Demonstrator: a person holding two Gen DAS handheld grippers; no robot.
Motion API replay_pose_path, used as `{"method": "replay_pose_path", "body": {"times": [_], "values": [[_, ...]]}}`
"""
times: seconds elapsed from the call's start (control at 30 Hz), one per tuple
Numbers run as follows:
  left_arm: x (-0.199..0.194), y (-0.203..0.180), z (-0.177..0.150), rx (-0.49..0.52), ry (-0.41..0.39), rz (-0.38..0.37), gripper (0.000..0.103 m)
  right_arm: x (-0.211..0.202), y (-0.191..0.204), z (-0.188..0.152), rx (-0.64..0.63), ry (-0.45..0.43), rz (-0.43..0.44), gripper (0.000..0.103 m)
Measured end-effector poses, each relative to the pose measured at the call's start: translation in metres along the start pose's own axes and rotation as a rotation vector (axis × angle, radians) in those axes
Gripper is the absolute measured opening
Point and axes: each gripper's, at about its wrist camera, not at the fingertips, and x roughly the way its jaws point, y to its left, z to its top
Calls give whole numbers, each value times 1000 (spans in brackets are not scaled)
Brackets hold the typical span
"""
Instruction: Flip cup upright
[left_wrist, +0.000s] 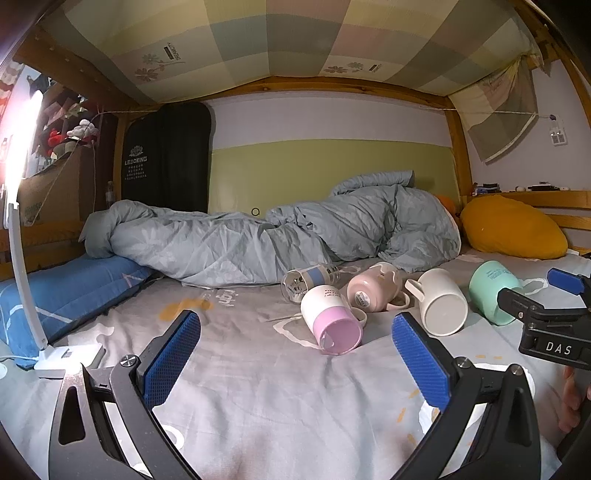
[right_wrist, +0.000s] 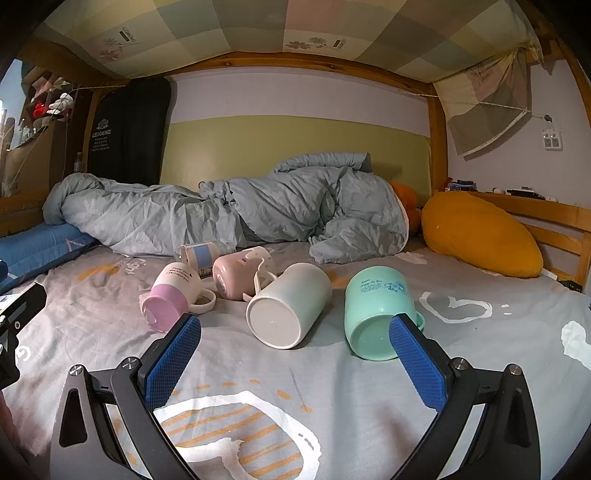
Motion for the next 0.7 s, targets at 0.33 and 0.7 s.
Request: {"method": "replay_pose_path", "body": {"times": [0.33,0.7], "values": [[2,6,0,-18,10,9,103,1,0,0,4,3,0,103],[2,7,0,-19,11,13,103,1,-1,0,8,7,0,103]]}}
